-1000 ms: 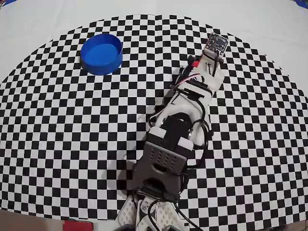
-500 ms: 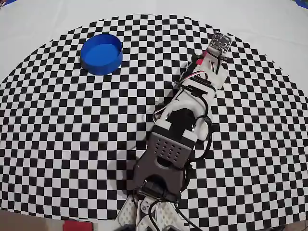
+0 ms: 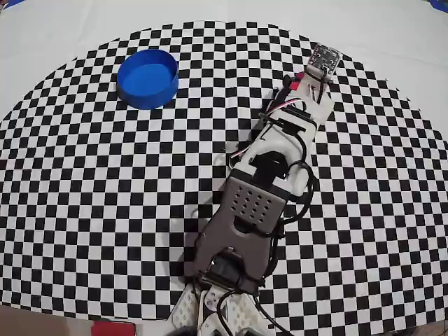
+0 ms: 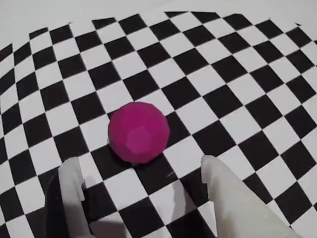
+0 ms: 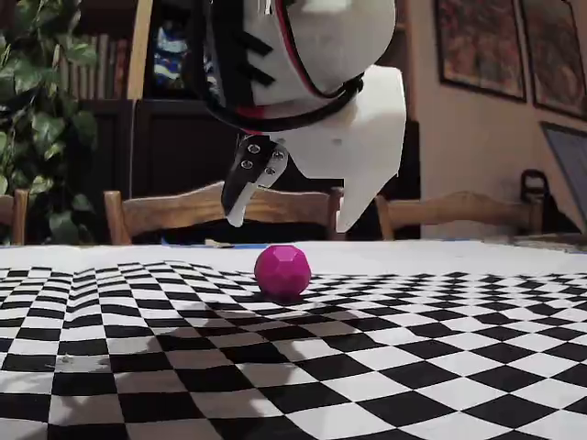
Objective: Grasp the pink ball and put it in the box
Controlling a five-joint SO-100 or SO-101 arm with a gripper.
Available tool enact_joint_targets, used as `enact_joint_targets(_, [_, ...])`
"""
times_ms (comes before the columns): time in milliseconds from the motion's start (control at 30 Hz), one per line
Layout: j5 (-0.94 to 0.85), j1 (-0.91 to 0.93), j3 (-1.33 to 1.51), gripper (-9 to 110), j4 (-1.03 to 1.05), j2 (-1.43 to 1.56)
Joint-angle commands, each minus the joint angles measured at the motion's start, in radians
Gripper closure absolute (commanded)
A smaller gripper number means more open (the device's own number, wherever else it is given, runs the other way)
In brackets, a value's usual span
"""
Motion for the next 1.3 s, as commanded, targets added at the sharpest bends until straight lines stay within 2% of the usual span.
enact_joint_targets(0, [0.008, 0.009, -0.069, 74, 0.005, -0.003])
enact_joint_targets(1267, [0.008, 0.009, -0.383, 74, 0.052, -0.252])
